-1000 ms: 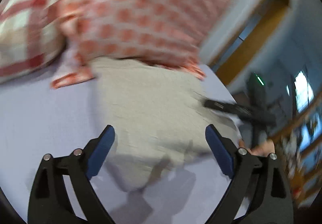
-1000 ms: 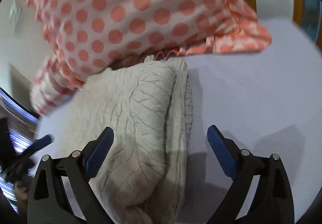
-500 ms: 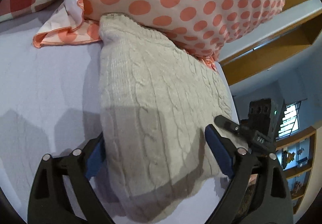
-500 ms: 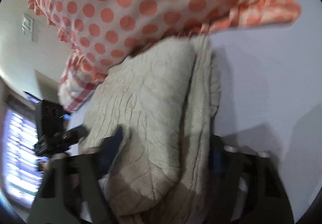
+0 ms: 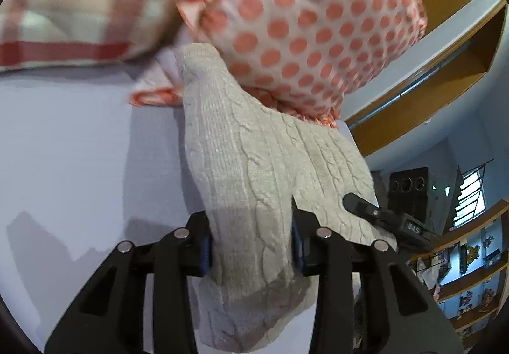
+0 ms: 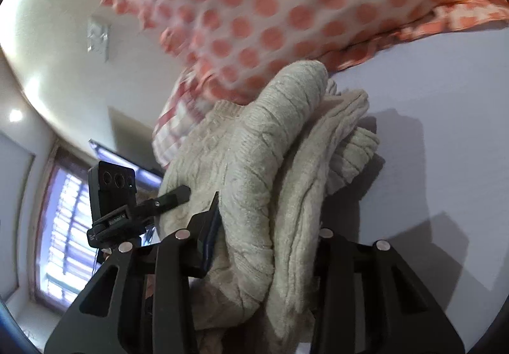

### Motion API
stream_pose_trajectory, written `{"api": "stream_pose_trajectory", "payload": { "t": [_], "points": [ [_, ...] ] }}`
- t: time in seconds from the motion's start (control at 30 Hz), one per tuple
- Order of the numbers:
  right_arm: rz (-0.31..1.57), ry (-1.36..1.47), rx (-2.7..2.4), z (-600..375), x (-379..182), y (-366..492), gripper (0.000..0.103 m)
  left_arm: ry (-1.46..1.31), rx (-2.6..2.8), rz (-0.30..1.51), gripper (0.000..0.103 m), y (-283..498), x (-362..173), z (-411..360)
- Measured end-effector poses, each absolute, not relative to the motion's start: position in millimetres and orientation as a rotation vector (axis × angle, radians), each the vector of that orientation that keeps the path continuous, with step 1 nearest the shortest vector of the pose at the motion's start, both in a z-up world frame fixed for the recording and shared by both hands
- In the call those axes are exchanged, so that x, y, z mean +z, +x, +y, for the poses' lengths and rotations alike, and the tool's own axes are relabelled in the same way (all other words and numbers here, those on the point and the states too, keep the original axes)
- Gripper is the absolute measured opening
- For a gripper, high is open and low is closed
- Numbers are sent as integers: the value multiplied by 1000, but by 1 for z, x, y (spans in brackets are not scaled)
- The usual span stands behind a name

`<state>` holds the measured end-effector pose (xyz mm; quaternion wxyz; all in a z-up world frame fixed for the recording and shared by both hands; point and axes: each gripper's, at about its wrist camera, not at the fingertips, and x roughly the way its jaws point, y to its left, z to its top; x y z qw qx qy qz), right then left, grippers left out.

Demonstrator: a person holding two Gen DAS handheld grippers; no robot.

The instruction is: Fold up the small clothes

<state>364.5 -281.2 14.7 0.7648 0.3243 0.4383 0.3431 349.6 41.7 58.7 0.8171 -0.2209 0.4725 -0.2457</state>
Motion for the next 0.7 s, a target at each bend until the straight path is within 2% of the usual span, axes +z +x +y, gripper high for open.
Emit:
{"api": "stream_pose_trajectory", "payload": {
  "t": [0.1, 0.13, 0.2, 0.27, 0.47, 0.57, 0.7],
  "points": [
    [982, 620, 737, -251, 13, 367, 42, -418, -440, 1033, 42, 339, 51, 64],
    [1013, 565, 703, -238, 8, 369, 44, -406, -401, 1070, 46, 339, 40, 71],
    [1043, 455, 620, -224, 4, 369, 58, -458, -388, 1103, 53, 339, 24, 84],
    [1021, 429, 582, -227, 12, 363, 63, -509, -397, 1075, 53, 331, 27, 98],
    [744, 301, 526, -251, 81, 328, 64, -466, -434, 892, 52, 294, 81, 108],
    [733, 166, 566, -221, 92, 328, 64, -431, -535, 876, 55, 284, 90, 70],
    [784, -55, 544, -179, 79, 334, 65, -322, -563, 936, 60, 291, 76, 27]
  ]
}}
